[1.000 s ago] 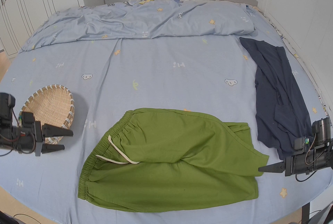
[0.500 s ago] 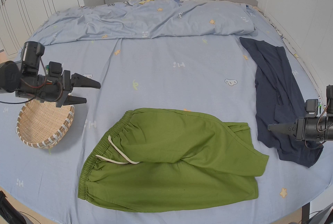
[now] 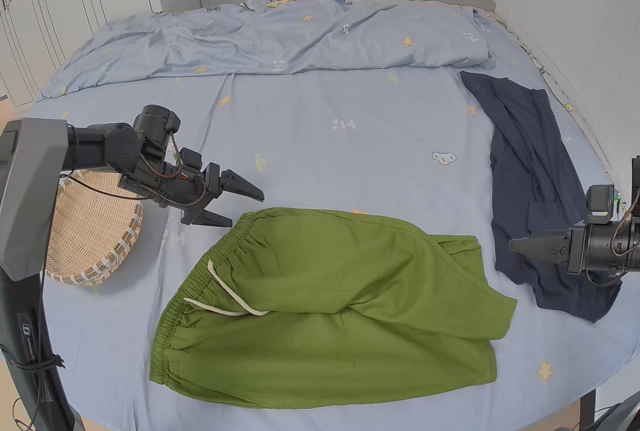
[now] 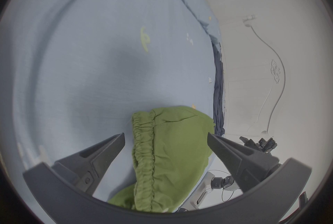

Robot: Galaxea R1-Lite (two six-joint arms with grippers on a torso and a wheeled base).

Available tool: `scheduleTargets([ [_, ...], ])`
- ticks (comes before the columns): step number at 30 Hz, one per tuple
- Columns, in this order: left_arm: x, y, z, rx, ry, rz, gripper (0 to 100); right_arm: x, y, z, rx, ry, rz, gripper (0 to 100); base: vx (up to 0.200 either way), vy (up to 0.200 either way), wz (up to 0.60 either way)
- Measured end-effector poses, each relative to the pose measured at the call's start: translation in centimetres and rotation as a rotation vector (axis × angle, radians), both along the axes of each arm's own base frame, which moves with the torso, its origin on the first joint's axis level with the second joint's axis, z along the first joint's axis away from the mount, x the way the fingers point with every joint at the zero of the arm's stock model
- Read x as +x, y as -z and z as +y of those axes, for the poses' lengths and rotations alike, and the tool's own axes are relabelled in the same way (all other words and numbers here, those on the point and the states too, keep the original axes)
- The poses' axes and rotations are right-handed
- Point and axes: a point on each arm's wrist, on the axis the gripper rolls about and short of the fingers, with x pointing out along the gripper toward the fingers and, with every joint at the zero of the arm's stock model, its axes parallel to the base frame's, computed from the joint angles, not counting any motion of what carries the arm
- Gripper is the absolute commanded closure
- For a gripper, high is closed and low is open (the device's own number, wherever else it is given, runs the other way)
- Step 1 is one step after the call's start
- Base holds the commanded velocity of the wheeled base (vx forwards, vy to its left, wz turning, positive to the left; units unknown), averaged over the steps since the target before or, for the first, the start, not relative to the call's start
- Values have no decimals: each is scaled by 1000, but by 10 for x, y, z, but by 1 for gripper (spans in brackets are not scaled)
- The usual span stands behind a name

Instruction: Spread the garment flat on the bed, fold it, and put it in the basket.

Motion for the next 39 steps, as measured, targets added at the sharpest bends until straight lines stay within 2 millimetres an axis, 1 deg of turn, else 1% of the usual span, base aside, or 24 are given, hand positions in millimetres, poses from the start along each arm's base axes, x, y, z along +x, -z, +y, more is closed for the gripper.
scheduleTargets([
  [2, 5, 9, -4, 2, 9, 13, 0, -1, -1, 1, 1, -6, -6, 0, 0, 0, 0],
  [8, 13, 28, -14, 8, 26, 47, 0, -3, -3, 2, 6, -17, -14, 0, 0, 0, 0],
  [9, 14, 30, -14, 8, 28, 49, 100, -3, -3, 3, 7, -20, -14, 0, 0, 0, 0],
  [17, 18, 36, -18, 9, 37, 47, 100, -4, -1, 4, 8, -28, -6, 0, 0, 0, 0],
  [22, 20, 36, -17, 6, 35, 39, 100, -6, 5, 3, 4, -15, 17, 0, 0, 0, 0],
  [27, 20, 33, -11, 3, 20, 38, 100, -9, 14, -1, 1, 7, 54, 0, 0, 0, 0],
  [33, 15, 20, -4, -3, 9, 22, 100, -6, 36, -13, -2, 65, 151, 0, 0, 0, 0],
  [39, 11, 11, -1, -6, 5, 5, 100, 8, 67, -23, -4, 107, 265, 0, 0, 0, 0],
])
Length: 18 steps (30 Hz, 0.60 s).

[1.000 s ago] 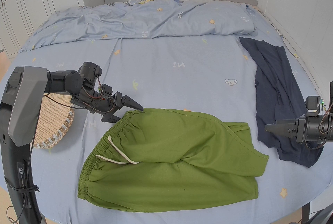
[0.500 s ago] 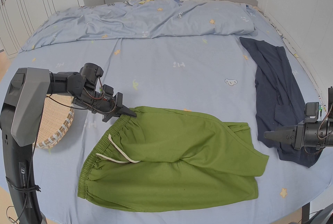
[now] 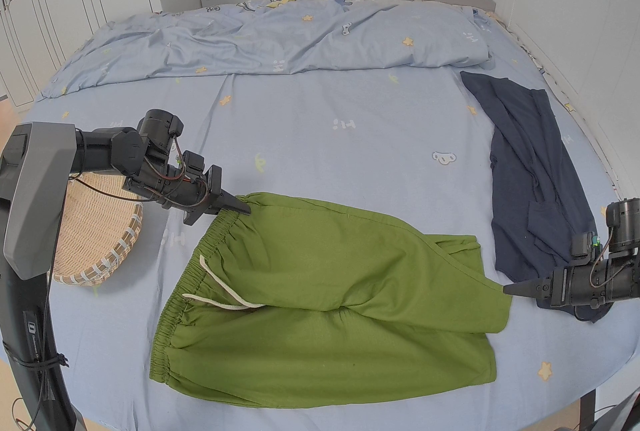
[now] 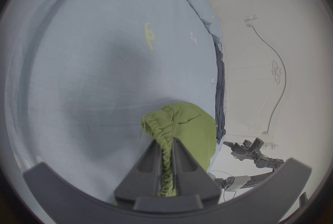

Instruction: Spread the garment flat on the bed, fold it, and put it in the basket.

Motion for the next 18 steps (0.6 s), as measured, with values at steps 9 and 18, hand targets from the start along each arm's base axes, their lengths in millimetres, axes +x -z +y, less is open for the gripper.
scheduleTargets([
  [9, -2, -5, 1, 0, -1, -11, 100, 19, 38, -5, 4, 18, 30, 0, 0, 0, 0],
  [18, -2, -7, 1, 3, -5, -21, 100, 26, 58, -4, 11, 15, 89, 0, 0, 0, 0],
])
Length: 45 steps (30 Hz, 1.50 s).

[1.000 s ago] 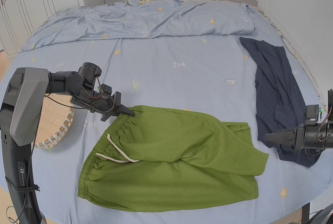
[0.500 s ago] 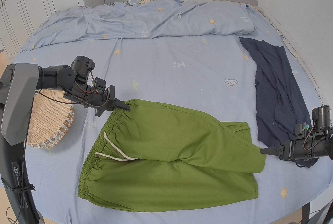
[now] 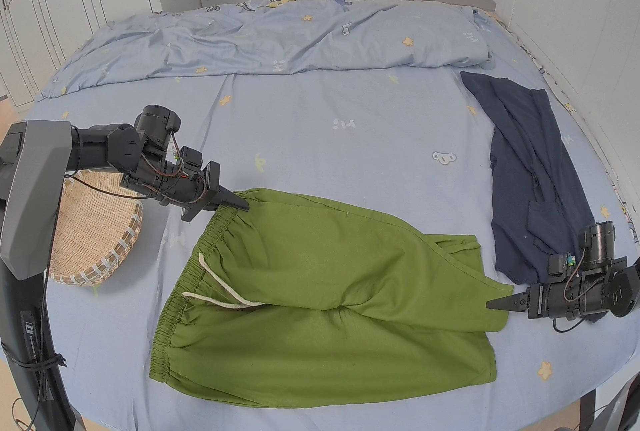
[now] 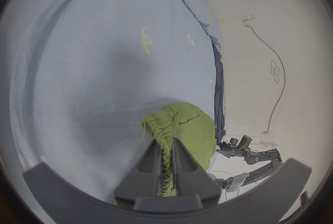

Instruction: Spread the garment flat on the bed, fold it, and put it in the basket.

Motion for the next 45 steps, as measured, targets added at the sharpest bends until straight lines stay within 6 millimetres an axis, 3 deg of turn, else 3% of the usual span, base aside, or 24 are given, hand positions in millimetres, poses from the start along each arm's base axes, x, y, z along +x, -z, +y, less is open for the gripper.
scheduleTargets([
  [1, 0, 0, 0, 0, 0, -1, 100, 1, 1, 0, 0, -1, -6, 0, 0, 0, 0],
  [2, 0, 0, 0, 1, 0, -1, 100, 2, 1, 0, 1, -2, -13, 100, 0, 0, 0],
  [19, -1, -2, 1, 1, -4, -3, 100, 10, 1, 6, 34, 18, -58, 100, 0, 0, 0],
  [24, -4, -8, 7, 1, -16, -15, 100, 11, -8, 7, 36, 19, -96, 100, 0, 0, 0],
  [33, -16, -23, 14, -1, -27, -39, 100, 7, -60, 17, 56, 8, -255, 100, 0, 0, 0],
  [40, -27, -32, 16, 7, -15, -66, 100, -25, -108, 32, 43, -33, -238, 100, 0, 0, 0],
  [45, -37, -39, 18, 11, -11, -119, 100, -53, -158, 44, 42, -85, -313, 100, 0, 0, 0],
])
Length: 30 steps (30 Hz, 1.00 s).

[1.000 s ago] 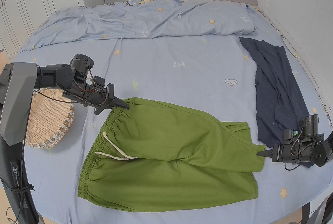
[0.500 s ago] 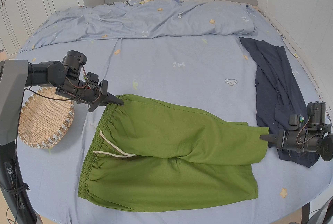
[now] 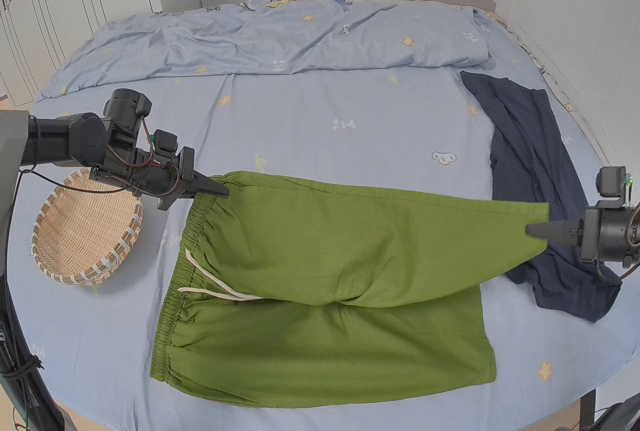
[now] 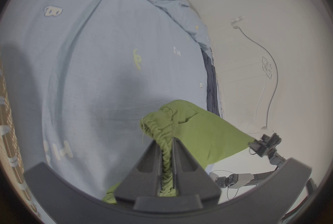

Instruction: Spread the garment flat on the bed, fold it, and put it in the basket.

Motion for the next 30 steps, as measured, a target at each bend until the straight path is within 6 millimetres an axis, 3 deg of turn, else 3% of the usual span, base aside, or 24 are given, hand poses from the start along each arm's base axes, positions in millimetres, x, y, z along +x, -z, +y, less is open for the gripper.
scheduleTargets([
  [7, -12, -6, 6, -2, -11, -125, 100, -29, -41, 5, 19, -49, -114, 100, 0, 0, 0],
  [13, -21, -9, 11, -1, -23, -146, 100, -32, -50, 6, 26, -59, -160, 100, 0, 0, 0],
  [19, -22, -9, 18, 0, -43, -180, 100, -2, -44, 11, 26, -46, -176, 100, 0, 0, 0],
  [24, -21, -8, 29, 1, -72, -221, 100, 37, -37, 16, 19, -28, -154, 100, 0, 0, 0],
  [30, -18, -7, 41, 4, -103, -278, 100, 87, -43, 21, 18, -3, -174, 100, 0, 0, 0],
])
